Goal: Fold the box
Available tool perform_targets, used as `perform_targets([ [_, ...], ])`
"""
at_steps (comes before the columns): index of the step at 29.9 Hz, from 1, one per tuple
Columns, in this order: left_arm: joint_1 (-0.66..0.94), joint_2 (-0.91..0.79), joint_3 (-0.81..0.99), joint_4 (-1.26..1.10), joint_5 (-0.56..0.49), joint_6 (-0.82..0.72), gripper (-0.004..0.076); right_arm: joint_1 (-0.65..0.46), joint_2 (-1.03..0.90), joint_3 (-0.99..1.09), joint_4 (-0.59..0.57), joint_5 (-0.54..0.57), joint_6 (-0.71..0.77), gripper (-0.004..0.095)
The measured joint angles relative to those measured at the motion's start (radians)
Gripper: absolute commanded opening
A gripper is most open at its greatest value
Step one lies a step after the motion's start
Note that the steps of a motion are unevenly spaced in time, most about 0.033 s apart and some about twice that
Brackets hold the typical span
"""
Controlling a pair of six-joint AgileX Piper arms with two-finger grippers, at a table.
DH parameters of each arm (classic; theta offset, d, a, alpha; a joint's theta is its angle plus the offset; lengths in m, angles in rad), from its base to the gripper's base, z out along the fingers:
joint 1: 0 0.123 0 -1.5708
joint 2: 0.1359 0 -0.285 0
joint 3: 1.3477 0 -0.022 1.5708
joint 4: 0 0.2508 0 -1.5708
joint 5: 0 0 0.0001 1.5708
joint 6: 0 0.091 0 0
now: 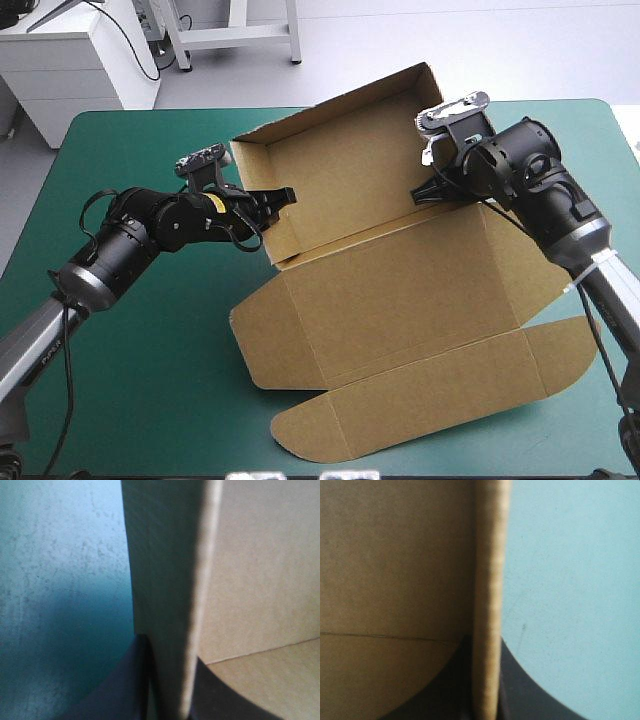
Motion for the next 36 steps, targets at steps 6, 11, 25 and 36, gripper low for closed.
perform_targets([
  [6,-0.022,0.001,-0.009,0.17,0.055,-0.072,-0.0008,0.006,-0.001,0.0,0.039,-0.002,0.034,0.0],
  [11,-0.058,0.043,-0.106,0.284,0.206,-0.115,-0.0008,0.007,0.015,0.0,0.075,0.013,0.098,0.0],
  [25,-0.051,0.452,-0.571,0.268,0.538,0.043,-0.0008,-0.109,0.188,0.0,0.228,0.099,0.08,-0.0001],
  [36,-0.042,0.565,-0.571,0.265,0.538,0.041,-0.0008,-0.192,0.354,0.0,0.382,0.1,-0.028,0.0],
])
